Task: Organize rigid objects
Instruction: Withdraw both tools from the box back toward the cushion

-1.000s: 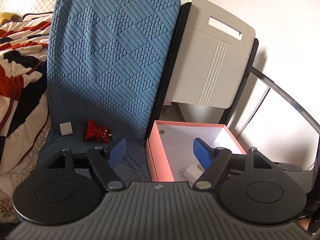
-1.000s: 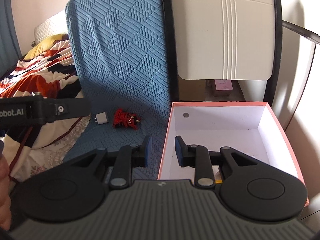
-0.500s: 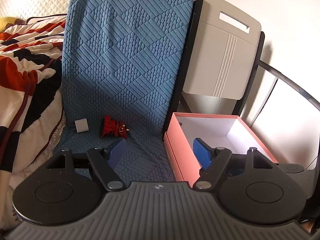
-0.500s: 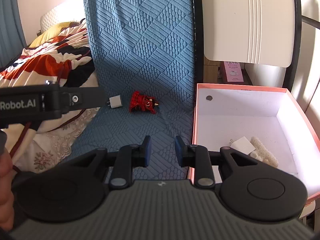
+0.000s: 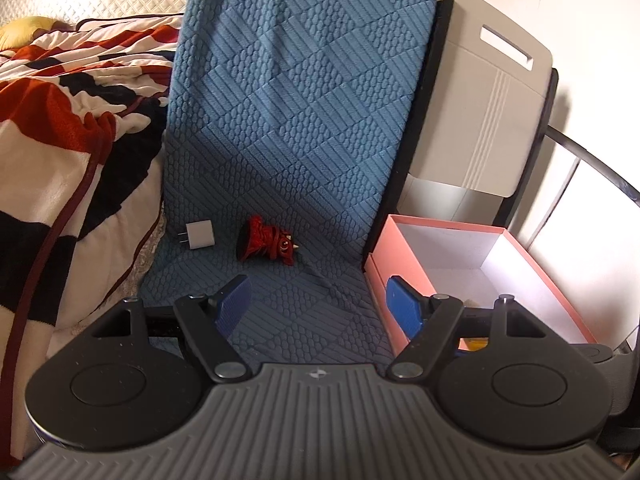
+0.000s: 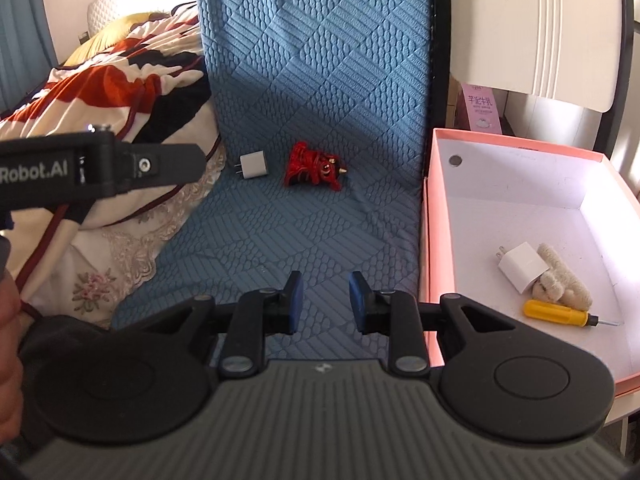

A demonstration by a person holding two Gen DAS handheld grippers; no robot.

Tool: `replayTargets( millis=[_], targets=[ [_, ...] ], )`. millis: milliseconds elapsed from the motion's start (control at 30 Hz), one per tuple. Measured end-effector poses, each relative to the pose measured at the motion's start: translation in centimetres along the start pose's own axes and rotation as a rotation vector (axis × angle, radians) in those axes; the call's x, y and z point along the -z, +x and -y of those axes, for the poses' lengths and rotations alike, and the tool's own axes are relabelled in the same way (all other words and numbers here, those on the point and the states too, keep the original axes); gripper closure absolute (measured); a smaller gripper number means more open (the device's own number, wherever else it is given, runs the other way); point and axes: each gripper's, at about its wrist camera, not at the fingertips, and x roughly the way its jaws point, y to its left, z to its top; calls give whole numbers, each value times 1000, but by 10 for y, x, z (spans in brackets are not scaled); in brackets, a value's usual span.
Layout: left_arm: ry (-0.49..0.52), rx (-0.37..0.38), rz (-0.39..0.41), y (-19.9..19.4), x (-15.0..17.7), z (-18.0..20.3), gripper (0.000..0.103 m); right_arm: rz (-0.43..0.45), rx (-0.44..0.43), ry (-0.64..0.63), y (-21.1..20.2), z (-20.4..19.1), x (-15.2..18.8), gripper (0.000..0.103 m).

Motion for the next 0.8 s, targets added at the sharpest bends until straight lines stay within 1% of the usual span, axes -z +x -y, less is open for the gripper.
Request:
replayTargets(
  millis=[167,267,300,433,533,600,633,733,800],
  targets=[
    [0,-51,-5,14,9,-16,24,4,-21,2,7,-7,1,75],
    [-2,-25,-24,30,18,-21,24,-10,-21,12,19,-8,1,75],
    [0,-34,-38,36,21,-21,24,-10,-25,16,22,-8,1,75],
    [54,-108,-66,58,29,-23,24,-16,-37,33,39,-9,0,74],
    [32,-145,-67,68,26,-34,24,-20,-48,29,51,-10,-2,74],
    [16,-134,-35,71,20,-41,24,-24,-56,19,59,-11,-4,75],
    [13,-133,-34,74,18,-45,24,-24,-60,14,63,-12,-6,75],
    [18,-166,-34,84,13,-53,24,-21,-79,8,75,-12,-11,75],
    [10,-182,-50,91,11,-58,24,-19,-74,-7,82,-13,-13,75]
  ],
)
